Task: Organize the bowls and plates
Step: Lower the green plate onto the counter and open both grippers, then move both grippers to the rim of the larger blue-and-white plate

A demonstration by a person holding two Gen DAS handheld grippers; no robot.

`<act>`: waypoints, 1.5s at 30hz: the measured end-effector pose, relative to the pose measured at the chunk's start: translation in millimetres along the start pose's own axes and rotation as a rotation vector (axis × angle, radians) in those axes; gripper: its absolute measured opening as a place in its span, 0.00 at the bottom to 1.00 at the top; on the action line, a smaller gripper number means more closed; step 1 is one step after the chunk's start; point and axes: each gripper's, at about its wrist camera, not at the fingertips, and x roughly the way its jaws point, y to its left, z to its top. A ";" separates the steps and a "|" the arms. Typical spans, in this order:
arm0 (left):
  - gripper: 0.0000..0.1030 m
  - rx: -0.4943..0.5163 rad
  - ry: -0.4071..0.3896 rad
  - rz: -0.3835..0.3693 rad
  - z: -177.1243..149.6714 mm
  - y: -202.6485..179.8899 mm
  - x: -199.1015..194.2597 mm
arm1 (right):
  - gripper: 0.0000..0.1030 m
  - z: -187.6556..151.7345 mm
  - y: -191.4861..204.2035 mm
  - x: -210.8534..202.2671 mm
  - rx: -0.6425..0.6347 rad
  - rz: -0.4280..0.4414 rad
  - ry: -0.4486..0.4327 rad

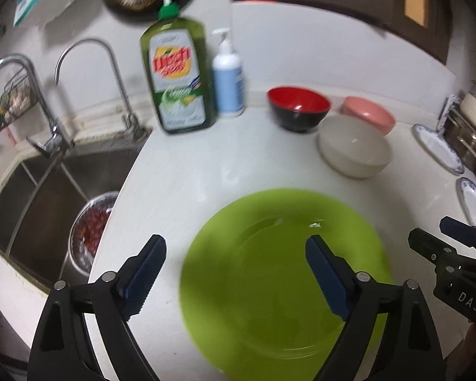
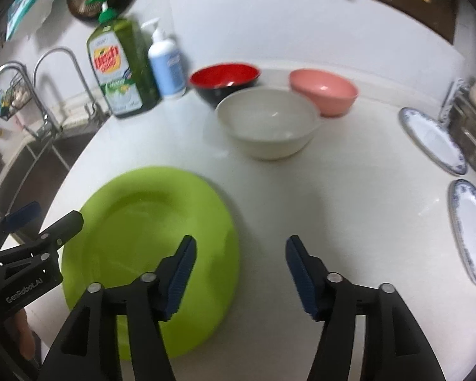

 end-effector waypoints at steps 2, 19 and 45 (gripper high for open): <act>0.91 0.013 -0.022 -0.023 3.6 -11.4 -7.8 | 0.64 0.0 -9.8 -11.0 0.011 -0.019 -0.024; 0.98 0.183 -0.165 -0.238 41.7 -143.3 -50.7 | 0.68 -12.7 -123.8 -89.9 0.199 -0.187 -0.158; 0.97 0.342 -0.080 -0.439 72.9 -356.1 -13.9 | 0.68 -44.6 -312.3 -113.1 0.486 -0.418 -0.222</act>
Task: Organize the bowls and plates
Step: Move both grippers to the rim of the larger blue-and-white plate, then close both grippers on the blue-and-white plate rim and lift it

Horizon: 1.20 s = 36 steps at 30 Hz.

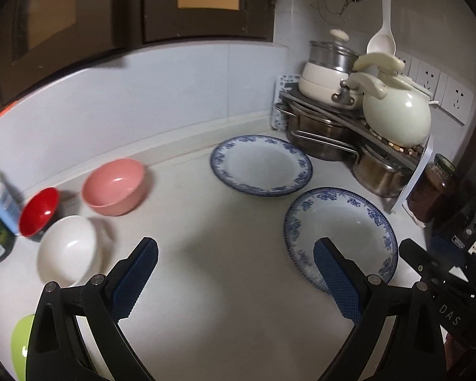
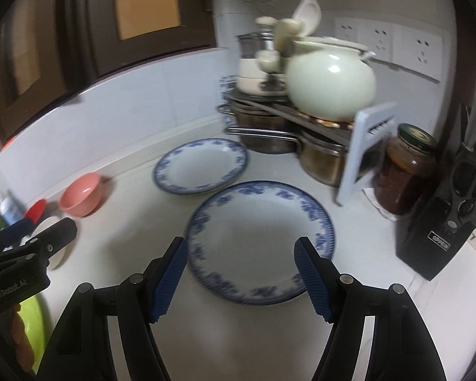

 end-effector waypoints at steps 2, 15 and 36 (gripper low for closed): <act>0.97 0.005 0.011 -0.011 4.5 -9.5 12.0 | 0.68 2.3 -11.5 8.4 0.022 -0.011 0.006; 0.92 0.107 0.141 -0.045 14.0 -53.8 90.9 | 0.68 6.9 -59.7 73.2 0.092 -0.080 0.089; 0.62 0.149 0.301 -0.122 -2.6 -77.5 174.4 | 0.62 -4.3 -91.1 141.2 0.140 -0.127 0.183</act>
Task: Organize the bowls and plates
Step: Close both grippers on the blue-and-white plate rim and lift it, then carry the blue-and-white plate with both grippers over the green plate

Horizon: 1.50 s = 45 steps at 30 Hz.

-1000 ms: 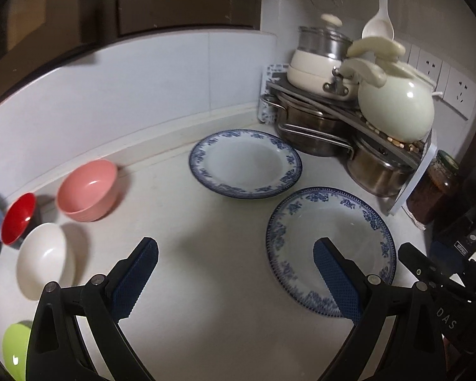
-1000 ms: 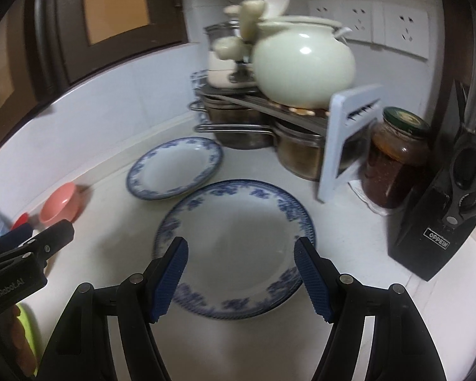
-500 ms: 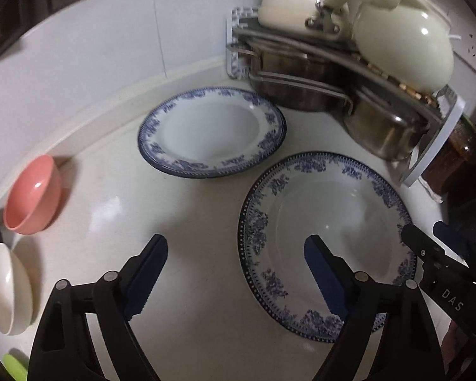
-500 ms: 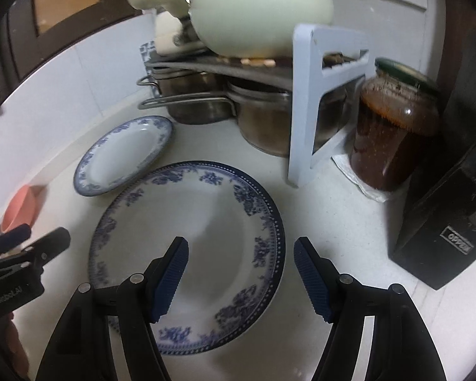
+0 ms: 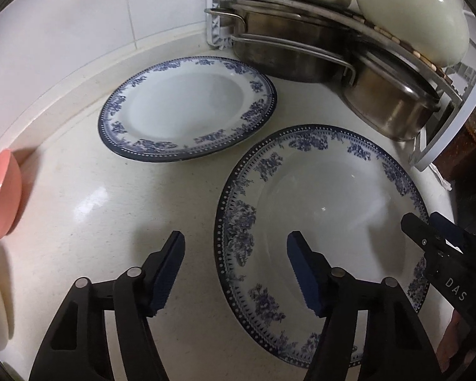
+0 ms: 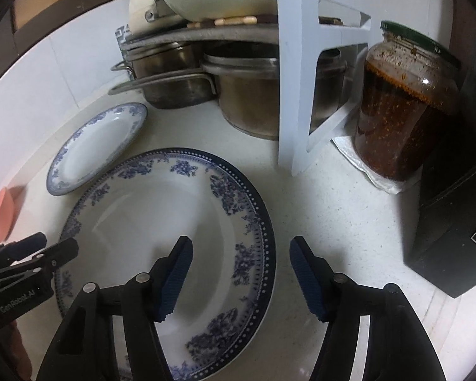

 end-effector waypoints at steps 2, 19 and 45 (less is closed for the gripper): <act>0.60 0.010 0.001 0.000 0.4 -2.7 2.5 | 0.58 -0.8 -1.7 3.3 0.005 0.008 0.012; 0.39 0.031 -0.006 -0.003 2.6 -7.1 12.3 | 0.37 0.2 -0.5 9.2 -0.032 -0.007 0.018; 0.37 -0.056 -0.118 0.040 -20.3 20.4 -65.8 | 0.35 -6.2 24.3 -53.4 -0.091 0.014 -0.061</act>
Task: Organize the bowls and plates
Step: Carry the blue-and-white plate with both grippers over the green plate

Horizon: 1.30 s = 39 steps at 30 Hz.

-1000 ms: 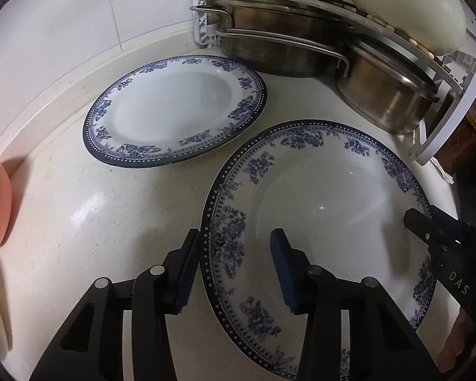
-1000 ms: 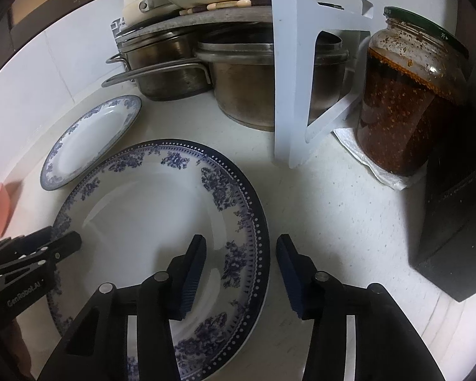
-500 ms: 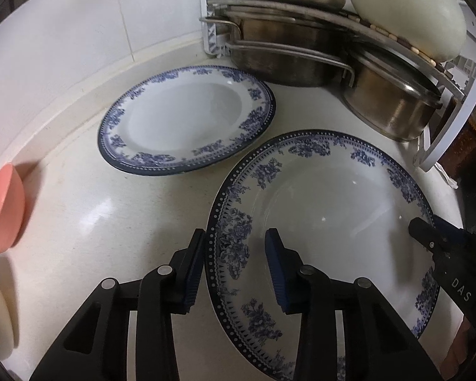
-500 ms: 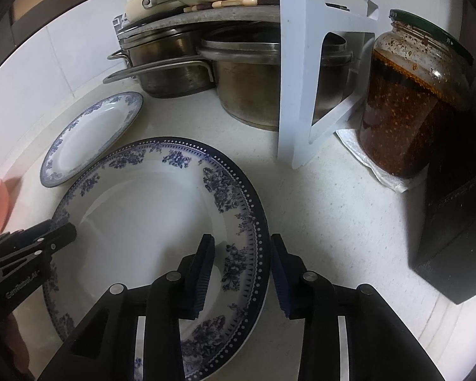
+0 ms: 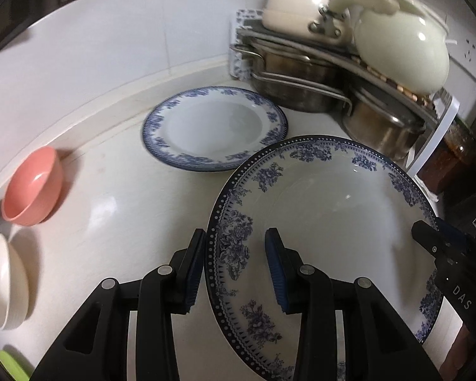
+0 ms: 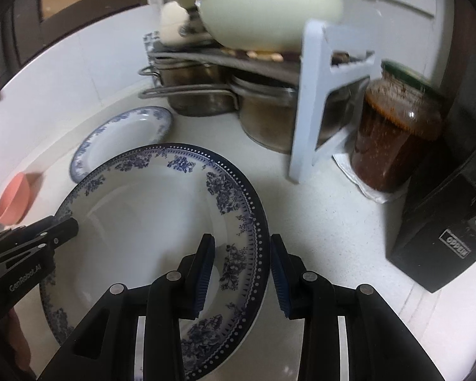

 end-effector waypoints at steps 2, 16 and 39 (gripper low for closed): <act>0.36 -0.013 -0.016 0.008 -2.8 6.5 -10.6 | 0.35 0.0 5.5 -7.0 -0.011 0.009 -0.008; 0.36 -0.128 -0.096 0.069 -29.2 66.3 -81.1 | 0.35 -5.2 65.6 -63.0 -0.119 0.077 -0.068; 0.36 -0.338 -0.164 0.247 -102.3 200.2 -172.7 | 0.35 -36.6 204.1 -116.4 -0.312 0.275 -0.104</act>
